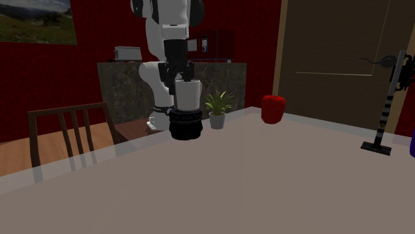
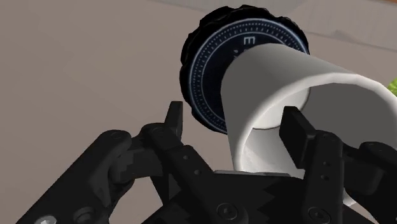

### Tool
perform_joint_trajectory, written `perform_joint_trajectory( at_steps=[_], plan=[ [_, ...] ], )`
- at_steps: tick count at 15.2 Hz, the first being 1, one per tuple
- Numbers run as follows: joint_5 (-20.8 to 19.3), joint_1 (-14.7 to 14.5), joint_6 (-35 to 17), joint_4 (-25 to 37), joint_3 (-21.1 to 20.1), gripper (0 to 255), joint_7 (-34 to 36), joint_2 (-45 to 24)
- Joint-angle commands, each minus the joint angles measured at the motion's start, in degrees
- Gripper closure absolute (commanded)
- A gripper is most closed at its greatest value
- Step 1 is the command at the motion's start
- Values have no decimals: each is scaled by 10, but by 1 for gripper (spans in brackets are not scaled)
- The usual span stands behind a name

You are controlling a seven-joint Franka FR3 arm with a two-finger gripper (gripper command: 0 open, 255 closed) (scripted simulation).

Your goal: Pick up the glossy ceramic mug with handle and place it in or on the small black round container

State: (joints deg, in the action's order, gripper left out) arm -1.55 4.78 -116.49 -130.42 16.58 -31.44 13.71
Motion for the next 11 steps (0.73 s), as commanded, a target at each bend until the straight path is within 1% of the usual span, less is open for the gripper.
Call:
perform_joint_trajectory(
  at_steps=[1,4,8,11],
  plan=[
    [0,0,0,0,0,0,0,0],
    [0,0,0,0,0,0,0,0],
    [-3,0,74,57,-3,0,4,17],
    [-3,0,74,57,-3,0,4,17]
  ],
)
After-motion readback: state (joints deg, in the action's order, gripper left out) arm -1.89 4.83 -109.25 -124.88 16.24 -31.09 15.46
